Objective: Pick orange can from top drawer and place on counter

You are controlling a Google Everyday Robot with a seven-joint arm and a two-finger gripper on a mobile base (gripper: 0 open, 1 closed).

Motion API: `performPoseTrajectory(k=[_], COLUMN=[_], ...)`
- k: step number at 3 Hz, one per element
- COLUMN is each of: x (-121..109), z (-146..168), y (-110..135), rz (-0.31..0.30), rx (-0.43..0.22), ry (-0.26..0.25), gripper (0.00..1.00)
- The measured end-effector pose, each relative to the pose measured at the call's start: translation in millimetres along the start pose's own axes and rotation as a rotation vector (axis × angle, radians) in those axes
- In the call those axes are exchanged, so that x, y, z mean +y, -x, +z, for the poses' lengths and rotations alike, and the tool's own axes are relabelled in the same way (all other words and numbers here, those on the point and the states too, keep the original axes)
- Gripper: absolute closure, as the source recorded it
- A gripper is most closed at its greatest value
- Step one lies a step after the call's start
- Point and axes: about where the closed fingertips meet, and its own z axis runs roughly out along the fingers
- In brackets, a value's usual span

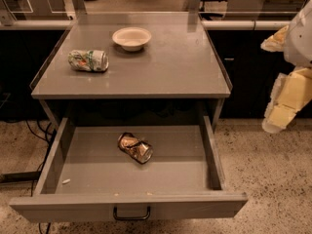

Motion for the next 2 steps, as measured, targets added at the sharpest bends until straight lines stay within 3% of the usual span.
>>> performPoseTrajectory(k=[1, 2], x=[0.1, 6.5], z=[0.0, 3.2], y=[0.1, 8.5], rz=[0.0, -0.007], rx=[0.0, -0.05], ry=[0.0, 0.002], gripper=[0.0, 0.0])
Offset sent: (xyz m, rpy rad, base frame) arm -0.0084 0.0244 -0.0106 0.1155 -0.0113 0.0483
